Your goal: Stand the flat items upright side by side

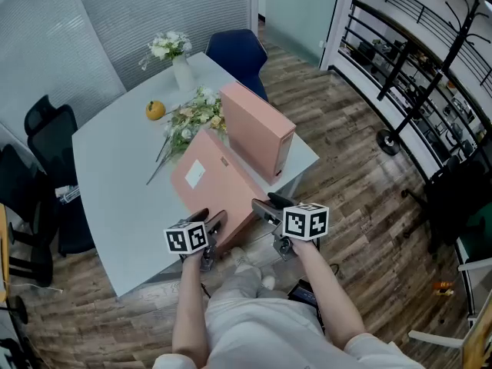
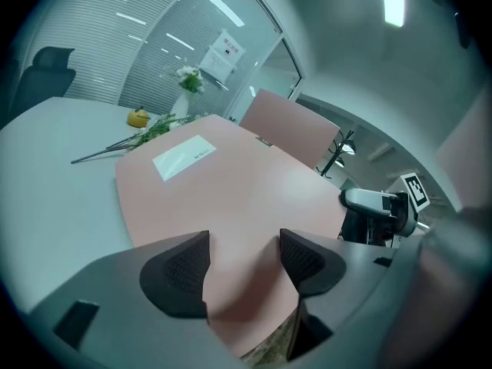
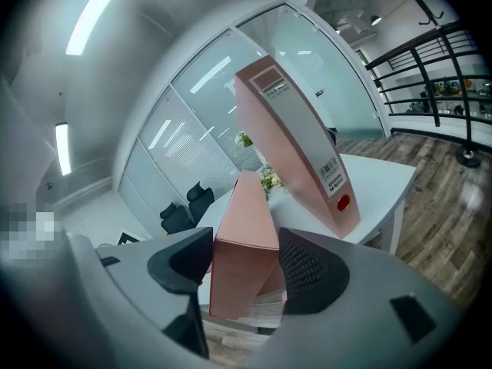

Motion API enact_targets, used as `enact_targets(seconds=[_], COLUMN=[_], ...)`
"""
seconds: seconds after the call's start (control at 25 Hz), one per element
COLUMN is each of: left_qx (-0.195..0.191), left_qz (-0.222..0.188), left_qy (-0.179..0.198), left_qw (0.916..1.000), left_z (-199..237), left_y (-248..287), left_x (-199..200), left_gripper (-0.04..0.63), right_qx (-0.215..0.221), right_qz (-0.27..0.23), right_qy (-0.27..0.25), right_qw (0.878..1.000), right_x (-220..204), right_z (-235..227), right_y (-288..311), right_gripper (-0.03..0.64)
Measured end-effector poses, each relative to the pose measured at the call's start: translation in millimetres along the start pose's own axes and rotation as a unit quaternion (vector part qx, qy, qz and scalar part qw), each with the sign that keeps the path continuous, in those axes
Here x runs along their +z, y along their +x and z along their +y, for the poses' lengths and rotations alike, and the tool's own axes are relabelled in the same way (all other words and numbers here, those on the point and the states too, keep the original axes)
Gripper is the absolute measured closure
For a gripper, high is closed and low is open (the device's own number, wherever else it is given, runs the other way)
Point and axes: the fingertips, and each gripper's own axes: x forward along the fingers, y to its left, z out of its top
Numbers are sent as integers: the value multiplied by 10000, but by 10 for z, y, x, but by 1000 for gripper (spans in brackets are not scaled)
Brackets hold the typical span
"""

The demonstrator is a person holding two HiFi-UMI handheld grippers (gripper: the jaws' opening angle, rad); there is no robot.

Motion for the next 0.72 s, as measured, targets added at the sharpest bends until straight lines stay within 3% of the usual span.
enact_targets(seconds=[0.44, 0.72], left_qx=[-417, -471], left_qz=[-227, -269], left_qy=[-288, -396], left_qw=[9985, 9977], left_z=[-82, -83], left_y=[27, 44], left_x=[25, 46], left_gripper=[308, 308], right_qx=[-145, -296], right_qz=[-6, 2], right_qy=[-679, -1045], right_qw=[9976, 9941], right_x=[127, 179], right_z=[147, 199], right_y=[-63, -81], right_gripper=[334, 334])
